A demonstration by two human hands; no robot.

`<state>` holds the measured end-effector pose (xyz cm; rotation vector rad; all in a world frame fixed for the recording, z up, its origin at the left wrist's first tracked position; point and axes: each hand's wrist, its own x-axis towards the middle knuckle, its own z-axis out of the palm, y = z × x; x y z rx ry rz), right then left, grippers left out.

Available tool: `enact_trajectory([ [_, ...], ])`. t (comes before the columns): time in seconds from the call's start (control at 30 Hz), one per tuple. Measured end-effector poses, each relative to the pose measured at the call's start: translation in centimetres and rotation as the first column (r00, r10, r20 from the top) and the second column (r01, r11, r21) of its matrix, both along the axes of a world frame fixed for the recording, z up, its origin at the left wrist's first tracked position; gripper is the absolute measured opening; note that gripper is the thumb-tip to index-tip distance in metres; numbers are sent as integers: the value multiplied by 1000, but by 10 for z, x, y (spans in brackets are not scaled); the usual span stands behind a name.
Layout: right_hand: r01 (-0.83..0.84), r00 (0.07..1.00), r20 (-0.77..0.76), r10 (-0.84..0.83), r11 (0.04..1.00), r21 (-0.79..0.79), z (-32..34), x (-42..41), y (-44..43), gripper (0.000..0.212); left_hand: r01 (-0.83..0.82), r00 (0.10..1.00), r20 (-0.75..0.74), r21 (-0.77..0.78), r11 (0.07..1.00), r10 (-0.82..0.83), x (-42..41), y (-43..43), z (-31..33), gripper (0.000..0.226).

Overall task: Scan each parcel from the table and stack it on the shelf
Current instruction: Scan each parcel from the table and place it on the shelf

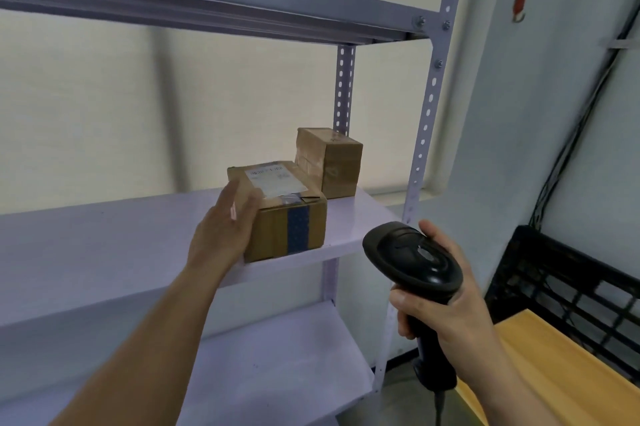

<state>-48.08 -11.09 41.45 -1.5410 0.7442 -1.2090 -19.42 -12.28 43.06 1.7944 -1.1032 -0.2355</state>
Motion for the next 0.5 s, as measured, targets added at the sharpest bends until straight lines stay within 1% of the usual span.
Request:
enact_trajectory([
  [0.1, 10, 1000, -16, -10, 1000, -2, 0, 6, -6, 85, 65, 983, 168, 71, 995, -76, -2, -2, -8, 70],
  [0.17, 11, 1000, -22, -11, 1000, -6, 0, 11, -12, 86, 42, 975, 214, 81, 996, -58, 4, -11, -10, 66],
  [0.37, 6, 1000, -3, -6, 1000, -16, -5, 30, -27, 87, 18, 965, 260, 105, 994, -45, 28, -62, -3, 62],
  [0.5, -16, 999, 35, 16, 1000, 1, -9, 40, -35, 87, 31, 967, 248, 127, 991, -62, 41, -100, 2, 63],
])
